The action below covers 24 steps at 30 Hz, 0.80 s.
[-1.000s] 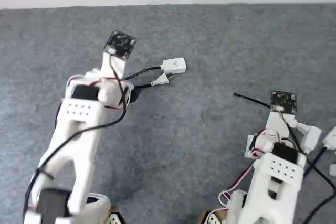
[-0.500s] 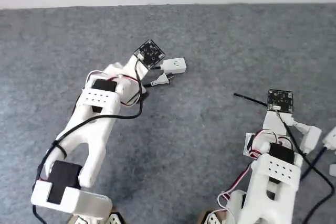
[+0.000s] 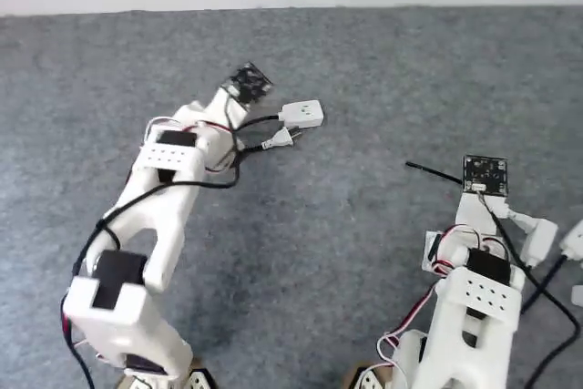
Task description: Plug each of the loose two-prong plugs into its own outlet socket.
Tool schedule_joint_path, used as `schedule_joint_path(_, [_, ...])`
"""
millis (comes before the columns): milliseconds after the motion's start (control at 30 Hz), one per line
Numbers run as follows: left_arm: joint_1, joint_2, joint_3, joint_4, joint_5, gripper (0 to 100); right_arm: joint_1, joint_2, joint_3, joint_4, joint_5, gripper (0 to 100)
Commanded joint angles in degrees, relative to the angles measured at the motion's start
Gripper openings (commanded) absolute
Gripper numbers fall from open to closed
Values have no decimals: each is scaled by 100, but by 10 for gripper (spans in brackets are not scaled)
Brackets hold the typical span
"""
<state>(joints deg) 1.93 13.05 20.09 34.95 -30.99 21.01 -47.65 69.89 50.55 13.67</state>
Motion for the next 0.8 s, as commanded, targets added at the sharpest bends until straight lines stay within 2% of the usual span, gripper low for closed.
schedule_joint_path(0, [-422, 237, -576, -123, 352, 206, -57, -127, -26, -92, 88, 83])
schedule_joint_path(100, [-598, 563, -857, -123, 369, 202, -66, -127, -18, -92, 88, 83])
schedule_joint_path(333, [-484, 1407, -1640, -88, 360, 202, -66, -127, -9, -92, 88, 83])
schedule_joint_path(567, [-273, 1688, -1719, -79, 0, 203, -242, -119, 44, -198, 79, 83])
schedule_joint_path(767, [-220, 1881, -1745, -97, -18, 203, -268, -119, 79, -215, 88, 84])
